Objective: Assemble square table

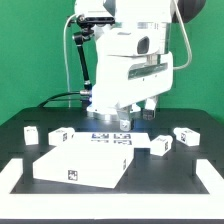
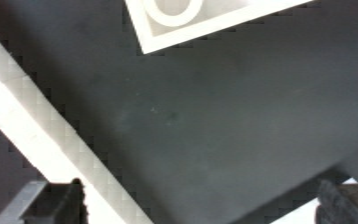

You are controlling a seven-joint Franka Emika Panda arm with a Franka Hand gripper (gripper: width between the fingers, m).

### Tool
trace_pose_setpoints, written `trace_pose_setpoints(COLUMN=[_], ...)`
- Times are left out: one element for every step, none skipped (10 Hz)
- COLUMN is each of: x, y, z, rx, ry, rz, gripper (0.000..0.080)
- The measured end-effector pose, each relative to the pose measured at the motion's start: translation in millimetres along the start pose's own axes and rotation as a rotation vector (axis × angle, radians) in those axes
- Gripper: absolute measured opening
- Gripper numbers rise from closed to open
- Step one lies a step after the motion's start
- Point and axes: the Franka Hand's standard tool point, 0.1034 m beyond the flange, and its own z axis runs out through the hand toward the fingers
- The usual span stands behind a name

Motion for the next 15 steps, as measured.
trace_pose_setpoints(x=[0.0, -0.1, -0.1, -0.2, -0.2, -0.3, -0.4, -6.0, -26.7, -44.8, -62.7, -70.2, -68.9, -69.0, -69.3], y=[0.0, 0.0, 0.0, -0.3, -0.4, -0.5, -0.6, -1.9, -8.9, -23.6, -40.9, -45.3, -44.7, -44.9, -44.8], z=[0.0, 0.0, 0.2, 0.9, 1.2, 1.5, 1.8, 1.9, 0.6, 1.1, 3.6, 3.9, 5.1, 5.3, 5.4], rx=[0.0, 0.0, 0.0, 0.001, 0.002, 0.002, 0.003, 0.007, 0.016, 0.019, 0.015, 0.02, 0.021, 0.022, 0.022], ry=[0.0, 0.0, 0.0, -0.001, -0.001, -0.001, -0.002, -0.003, -0.012, -0.019, -0.016, -0.019, -0.019, -0.019, -0.019], rz=[0.0, 0.0, 0.0, 0.0, 0.0, 0.0, 0.0, -0.041, -0.075, -0.151, -0.297, -0.308, -0.307, -0.307, -0.306], gripper=[0.0649, 0.0649, 0.0649, 0.0649, 0.0649, 0.0649, 0.0649, 0.0649, 0.0649, 0.0649, 0.0649, 0.0649, 0.0649, 0.0649, 0.0649])
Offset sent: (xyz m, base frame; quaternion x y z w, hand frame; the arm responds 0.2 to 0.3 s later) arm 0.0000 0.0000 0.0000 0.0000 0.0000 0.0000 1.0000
